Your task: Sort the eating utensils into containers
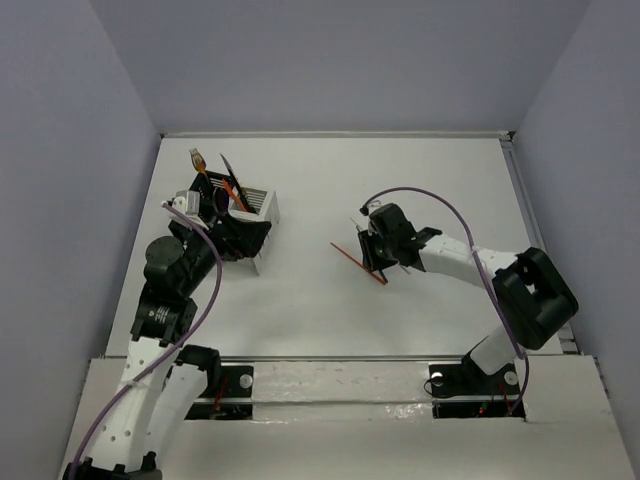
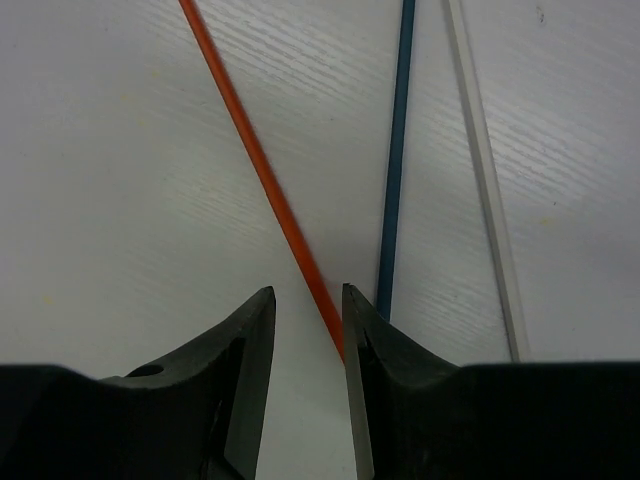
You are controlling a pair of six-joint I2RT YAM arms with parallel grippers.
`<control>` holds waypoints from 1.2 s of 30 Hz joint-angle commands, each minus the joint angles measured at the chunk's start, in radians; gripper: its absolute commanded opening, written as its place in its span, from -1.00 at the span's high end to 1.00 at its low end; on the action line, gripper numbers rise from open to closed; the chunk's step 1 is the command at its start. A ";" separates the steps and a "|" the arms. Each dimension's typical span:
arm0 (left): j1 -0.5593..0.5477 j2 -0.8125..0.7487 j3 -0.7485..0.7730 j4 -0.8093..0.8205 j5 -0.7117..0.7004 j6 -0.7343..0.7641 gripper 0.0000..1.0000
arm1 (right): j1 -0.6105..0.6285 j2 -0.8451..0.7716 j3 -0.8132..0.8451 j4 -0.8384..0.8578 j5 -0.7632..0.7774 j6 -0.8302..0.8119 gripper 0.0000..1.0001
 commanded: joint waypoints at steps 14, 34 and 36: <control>-0.001 -0.131 -0.083 -0.048 0.183 -0.061 -0.89 | -0.003 0.119 0.105 -0.116 -0.013 0.007 0.30; -0.001 -0.105 -0.159 0.038 0.246 -0.110 -0.88 | 0.160 0.231 0.165 -0.162 0.157 0.040 0.64; -0.001 -0.105 -0.161 0.044 0.244 -0.120 -0.86 | 0.160 0.222 0.153 -0.122 0.141 0.043 0.83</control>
